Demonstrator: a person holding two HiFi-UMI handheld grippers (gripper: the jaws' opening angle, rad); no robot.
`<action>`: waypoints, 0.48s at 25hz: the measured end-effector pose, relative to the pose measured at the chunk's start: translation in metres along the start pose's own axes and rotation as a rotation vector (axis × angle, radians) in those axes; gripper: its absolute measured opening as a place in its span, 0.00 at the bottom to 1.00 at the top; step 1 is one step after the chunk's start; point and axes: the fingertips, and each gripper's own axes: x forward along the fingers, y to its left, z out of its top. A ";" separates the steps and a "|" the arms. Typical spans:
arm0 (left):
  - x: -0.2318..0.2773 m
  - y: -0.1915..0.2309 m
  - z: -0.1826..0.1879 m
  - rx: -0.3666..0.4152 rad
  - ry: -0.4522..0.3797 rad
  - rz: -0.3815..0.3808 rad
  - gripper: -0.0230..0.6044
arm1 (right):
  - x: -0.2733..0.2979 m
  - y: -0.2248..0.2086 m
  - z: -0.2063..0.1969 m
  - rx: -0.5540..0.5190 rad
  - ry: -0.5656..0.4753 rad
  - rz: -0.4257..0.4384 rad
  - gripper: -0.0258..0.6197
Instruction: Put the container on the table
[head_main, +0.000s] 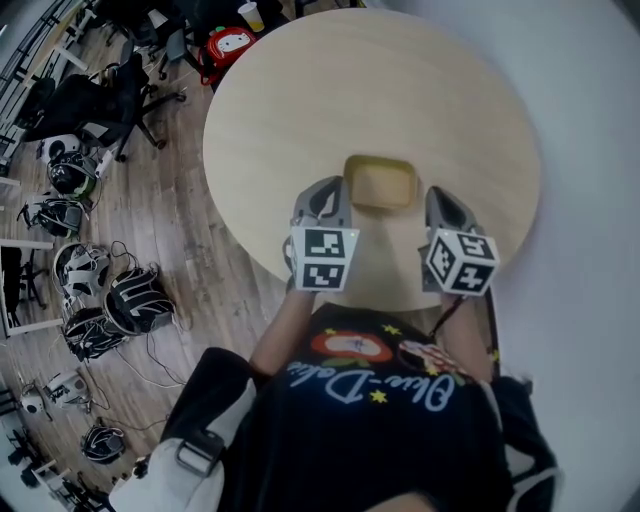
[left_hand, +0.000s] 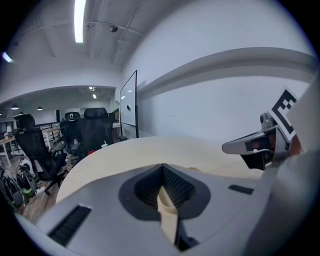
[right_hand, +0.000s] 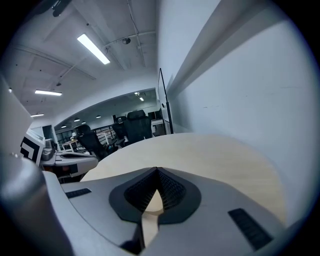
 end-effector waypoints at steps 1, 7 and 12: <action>-0.002 -0.001 0.001 0.003 -0.006 0.003 0.04 | -0.001 0.001 0.001 -0.001 -0.005 0.004 0.04; -0.008 -0.002 0.004 0.007 -0.018 0.012 0.04 | -0.005 0.005 0.005 -0.009 -0.018 0.017 0.04; -0.012 -0.002 0.004 0.006 -0.024 0.010 0.04 | -0.008 0.009 0.005 -0.021 -0.021 0.019 0.04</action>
